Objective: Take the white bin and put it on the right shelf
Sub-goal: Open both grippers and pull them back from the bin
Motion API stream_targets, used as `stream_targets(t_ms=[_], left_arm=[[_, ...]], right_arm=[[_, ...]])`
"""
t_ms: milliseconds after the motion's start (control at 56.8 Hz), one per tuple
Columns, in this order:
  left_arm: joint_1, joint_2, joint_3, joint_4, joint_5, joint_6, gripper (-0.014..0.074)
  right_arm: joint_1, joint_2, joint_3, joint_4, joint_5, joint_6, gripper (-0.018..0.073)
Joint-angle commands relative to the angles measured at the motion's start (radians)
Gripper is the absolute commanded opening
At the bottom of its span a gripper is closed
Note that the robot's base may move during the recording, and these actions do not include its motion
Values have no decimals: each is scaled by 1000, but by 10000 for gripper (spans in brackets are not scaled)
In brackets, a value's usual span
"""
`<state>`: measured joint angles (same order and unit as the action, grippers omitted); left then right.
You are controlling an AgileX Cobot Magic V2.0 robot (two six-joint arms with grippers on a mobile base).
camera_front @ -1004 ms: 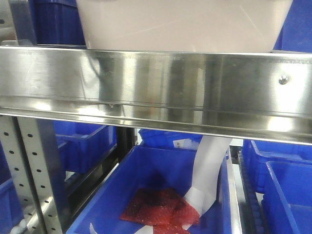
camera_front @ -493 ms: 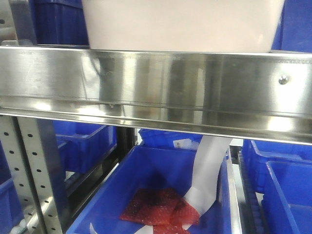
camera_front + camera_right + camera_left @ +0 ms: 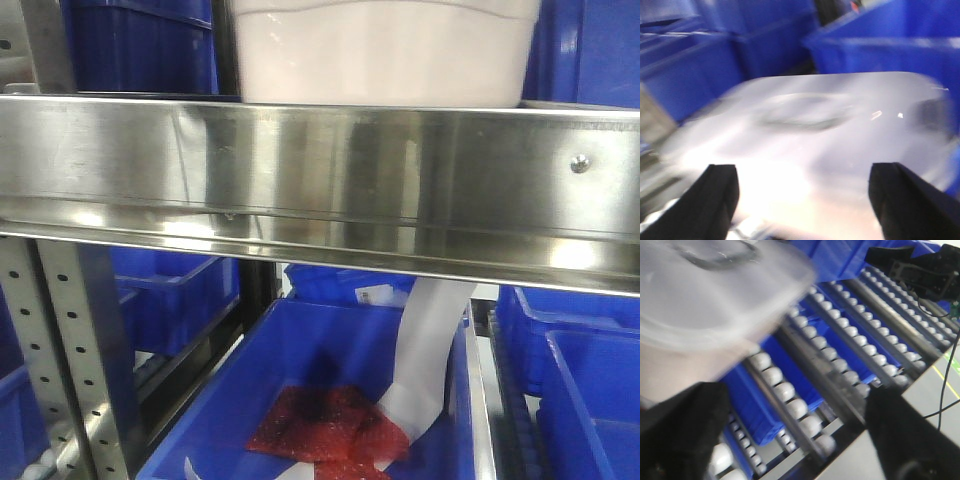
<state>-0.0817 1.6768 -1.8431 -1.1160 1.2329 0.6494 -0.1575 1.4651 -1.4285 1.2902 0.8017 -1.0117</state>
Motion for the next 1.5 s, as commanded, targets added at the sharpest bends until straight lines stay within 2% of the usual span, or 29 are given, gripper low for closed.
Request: stream_targets(t_ms=[0,229,282,317,370,423,546,616,687,757,951,1127,1321,1479], left_arm=[[-6,-67,-47,-99,106,-34,298],[-6,-110,-47,-116,106,-41,-63],[-6,-119,-47,-103,106,-43,-136],[-6,-123,-47,-77,106,-51,-120],[-6,-133,-47,-4,106,-94,-118],[-6,-143,-47,108,103,-167,-118],[-6,-190,-47,455,99,-317,-117],[-6,-220,-47,618,99,-393,-117],[-6,-254,-38,750,97,-437,-117],[-6,-289,-17,836,95,-473,-117],[-6,-401,146,909,58,-471,-117],[-6,-550,390,913,-22,-471,-117],[-6,-798,707,904,-217,-466,-117],[-8,-1061,960,910,-414,-459,-117]], right_arm=[[-4,-101,-39,50,32,-11,488],[-4,-222,-39,44,93,-8,50],[-4,-239,-39,36,95,9,69],[-4,-249,-39,20,95,29,69],[-4,-265,-39,-24,95,76,70],[-4,-282,-36,-93,95,130,70],[-4,-357,14,-287,61,233,70],[-4,-414,71,-383,11,268,70],[-4,-485,154,-462,-45,291,70],[-4,-563,253,-520,-109,304,70],[-4,-784,556,-549,-261,304,70],[-4,-1014,794,-549,-377,304,70],[-4,-1276,942,-541,-416,304,70],[-4,-1393,994,-538,-428,304,70]])
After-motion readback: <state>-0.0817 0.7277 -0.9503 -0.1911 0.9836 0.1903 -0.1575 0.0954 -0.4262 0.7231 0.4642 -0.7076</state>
